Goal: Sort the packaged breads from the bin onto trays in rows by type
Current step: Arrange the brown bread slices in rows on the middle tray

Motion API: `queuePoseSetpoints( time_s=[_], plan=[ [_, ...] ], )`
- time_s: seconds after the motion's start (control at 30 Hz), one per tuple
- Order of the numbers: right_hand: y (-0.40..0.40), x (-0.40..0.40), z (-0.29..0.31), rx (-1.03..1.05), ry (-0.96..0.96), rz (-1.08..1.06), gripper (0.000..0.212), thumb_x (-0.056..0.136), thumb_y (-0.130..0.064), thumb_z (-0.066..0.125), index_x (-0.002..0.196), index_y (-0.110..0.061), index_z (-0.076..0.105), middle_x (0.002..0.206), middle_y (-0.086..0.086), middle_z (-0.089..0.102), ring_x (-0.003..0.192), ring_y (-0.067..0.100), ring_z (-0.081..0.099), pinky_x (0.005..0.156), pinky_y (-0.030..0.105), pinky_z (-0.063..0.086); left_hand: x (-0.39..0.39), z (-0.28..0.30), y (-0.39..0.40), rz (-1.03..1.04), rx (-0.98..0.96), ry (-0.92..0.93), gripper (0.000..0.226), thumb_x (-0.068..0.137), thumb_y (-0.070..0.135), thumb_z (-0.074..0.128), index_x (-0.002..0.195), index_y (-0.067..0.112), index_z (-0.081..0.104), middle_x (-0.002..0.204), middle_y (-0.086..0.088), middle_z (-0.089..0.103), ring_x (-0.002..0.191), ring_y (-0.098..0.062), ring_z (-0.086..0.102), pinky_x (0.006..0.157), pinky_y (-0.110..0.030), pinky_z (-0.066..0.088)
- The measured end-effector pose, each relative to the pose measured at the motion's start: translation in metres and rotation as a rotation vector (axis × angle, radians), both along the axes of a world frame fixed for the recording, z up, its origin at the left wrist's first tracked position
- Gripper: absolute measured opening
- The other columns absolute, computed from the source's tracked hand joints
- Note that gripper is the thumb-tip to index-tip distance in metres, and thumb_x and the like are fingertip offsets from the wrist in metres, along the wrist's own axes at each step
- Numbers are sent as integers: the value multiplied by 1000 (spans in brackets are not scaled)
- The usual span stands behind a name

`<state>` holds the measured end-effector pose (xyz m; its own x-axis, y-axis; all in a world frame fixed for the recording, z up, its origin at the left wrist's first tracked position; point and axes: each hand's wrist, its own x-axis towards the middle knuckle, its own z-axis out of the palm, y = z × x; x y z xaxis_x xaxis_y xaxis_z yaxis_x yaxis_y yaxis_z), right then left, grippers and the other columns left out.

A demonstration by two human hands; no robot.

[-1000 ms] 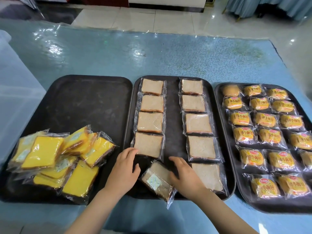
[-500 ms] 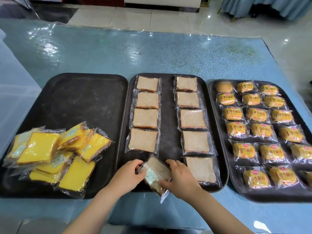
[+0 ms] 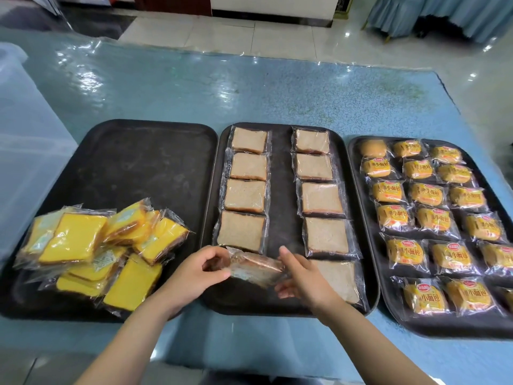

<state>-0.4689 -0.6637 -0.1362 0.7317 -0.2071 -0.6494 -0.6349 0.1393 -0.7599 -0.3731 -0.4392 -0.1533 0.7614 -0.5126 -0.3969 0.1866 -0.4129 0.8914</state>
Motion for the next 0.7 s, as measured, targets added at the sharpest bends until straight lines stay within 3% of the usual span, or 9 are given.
queuePoseSetpoints(
  time_s=[0.03,0.1,0.17,0.27,0.4,0.57,0.7],
  plan=[
    [2,-1,2,115,11,-17,33,94,-42,58,106,-11,64,90,15,69,75,24,68,72,33,57,-1,1,1,-17,-18,-9,36,84,5,70,95,39,70,99,14,67,96,-3,62,85,-19,46],
    [6,-5,-2,139,-41,-46,23,91,-28,65,102,-9,69,93,11,73,85,23,70,74,26,56,-2,3,3,-6,-83,12,42,86,-5,63,100,33,73,112,6,67,108,-6,61,93,-23,46],
    [9,-7,-11,-33,-103,-77,15,86,-27,72,96,-15,72,91,0,74,89,15,69,74,20,53,-4,1,8,94,-133,89,44,89,-7,57,103,31,74,118,5,68,114,-6,60,100,-27,45],
    [16,-10,-26,-207,-140,-87,20,81,-28,76,97,-21,68,101,-9,72,92,3,67,85,23,53,-7,-8,10,266,-62,174,36,97,8,51,112,36,69,121,9,65,113,-8,61,102,-31,46],
    [31,-17,-42,-278,-265,-10,23,82,-12,76,98,-12,60,120,-10,60,97,-2,65,85,18,52,-20,-17,6,249,74,200,31,97,18,55,127,26,56,124,8,59,101,-8,66,98,-34,51],
    [27,-26,-60,-559,-315,294,19,85,-29,71,101,-22,63,128,-18,49,96,3,62,88,22,50,-29,-22,4,98,238,2,36,94,17,59,127,29,52,126,12,56,108,1,56,92,-19,45],
    [29,-30,-67,-687,-374,498,41,90,-39,62,127,-22,61,142,-17,39,128,-4,42,109,11,29,-38,-26,1,-18,344,-232,43,95,24,56,137,25,48,143,11,38,123,-1,42,106,-21,36]
  ],
)
